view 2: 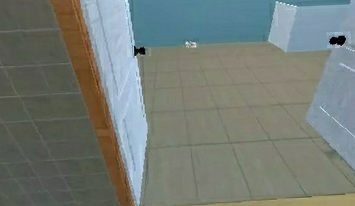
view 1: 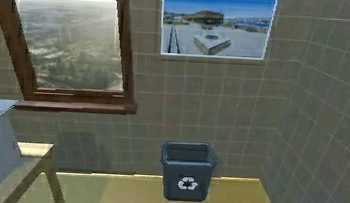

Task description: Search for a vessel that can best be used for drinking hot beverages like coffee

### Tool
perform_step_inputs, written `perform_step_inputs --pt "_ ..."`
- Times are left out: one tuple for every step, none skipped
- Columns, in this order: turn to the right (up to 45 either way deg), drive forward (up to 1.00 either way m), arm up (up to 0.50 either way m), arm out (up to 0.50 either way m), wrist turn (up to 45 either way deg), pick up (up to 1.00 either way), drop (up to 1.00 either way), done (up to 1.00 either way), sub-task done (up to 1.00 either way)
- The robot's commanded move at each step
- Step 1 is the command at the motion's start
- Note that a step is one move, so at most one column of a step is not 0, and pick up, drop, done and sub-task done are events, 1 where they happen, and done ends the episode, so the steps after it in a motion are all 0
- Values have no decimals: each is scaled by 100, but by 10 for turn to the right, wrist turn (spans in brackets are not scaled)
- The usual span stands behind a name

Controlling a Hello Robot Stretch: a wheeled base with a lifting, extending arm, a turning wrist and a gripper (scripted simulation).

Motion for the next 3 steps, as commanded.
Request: perform_step_inputs --pt "0 30 0 0 0 0 0 0 0" --pt "-450 0 0 0 0 0 0 0 0" --pt "-330 0 0 0 0 0 0 0 0"
